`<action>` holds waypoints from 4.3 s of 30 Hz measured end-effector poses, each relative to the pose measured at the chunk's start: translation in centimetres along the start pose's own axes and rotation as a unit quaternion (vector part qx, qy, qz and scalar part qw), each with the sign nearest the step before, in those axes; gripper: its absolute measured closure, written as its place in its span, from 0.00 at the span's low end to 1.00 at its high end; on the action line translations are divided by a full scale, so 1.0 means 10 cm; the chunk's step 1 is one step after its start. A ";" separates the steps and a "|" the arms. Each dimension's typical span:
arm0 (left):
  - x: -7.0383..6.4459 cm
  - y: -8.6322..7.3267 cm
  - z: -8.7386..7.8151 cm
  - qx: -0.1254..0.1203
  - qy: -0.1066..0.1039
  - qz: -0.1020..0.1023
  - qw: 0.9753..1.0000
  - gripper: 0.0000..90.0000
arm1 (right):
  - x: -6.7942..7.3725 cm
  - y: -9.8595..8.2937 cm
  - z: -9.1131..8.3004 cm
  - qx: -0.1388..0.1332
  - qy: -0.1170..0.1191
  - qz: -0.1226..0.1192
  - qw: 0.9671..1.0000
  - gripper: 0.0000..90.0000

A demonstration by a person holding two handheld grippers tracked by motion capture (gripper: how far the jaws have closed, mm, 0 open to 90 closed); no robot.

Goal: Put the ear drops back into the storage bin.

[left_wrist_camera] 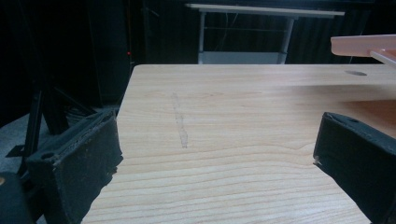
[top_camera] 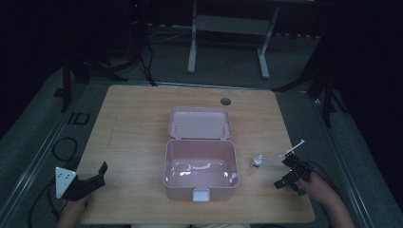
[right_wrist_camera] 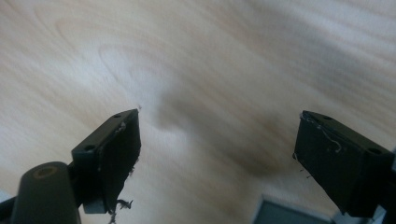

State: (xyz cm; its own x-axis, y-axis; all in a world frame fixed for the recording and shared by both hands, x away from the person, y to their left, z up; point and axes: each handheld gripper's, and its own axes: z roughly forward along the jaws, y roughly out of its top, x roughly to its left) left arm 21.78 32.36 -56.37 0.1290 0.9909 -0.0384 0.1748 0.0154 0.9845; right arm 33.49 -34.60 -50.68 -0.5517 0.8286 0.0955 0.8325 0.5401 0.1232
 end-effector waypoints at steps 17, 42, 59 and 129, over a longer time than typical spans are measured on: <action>0.00 0.00 0.00 0.000 0.000 0.000 1.000 0.01 | 0.05 0.13 -0.02 0.060 -0.002 -0.032 0.998 0.14; 0.00 0.00 0.00 0.000 -0.002 -0.001 1.000 0.01 | 0.23 0.76 -0.05 0.051 0.013 -0.063 0.997 0.14; 0.01 0.00 0.00 0.000 -0.005 -0.001 1.000 0.01 | 0.42 1.08 0.11 0.077 -0.016 -0.113 0.990 0.34; 0.01 0.00 0.00 0.001 -0.004 -0.001 1.000 0.01 | 0.87 0.67 0.00 0.126 -0.066 -0.485 0.863 0.66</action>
State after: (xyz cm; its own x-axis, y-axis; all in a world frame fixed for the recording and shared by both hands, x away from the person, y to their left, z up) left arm 21.80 32.41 -56.37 0.1364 0.9898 -0.0423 0.1766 0.0178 0.9841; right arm 34.23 -23.74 -49.06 -0.9984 -0.0301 -0.0472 -0.0233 0.9901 -0.1382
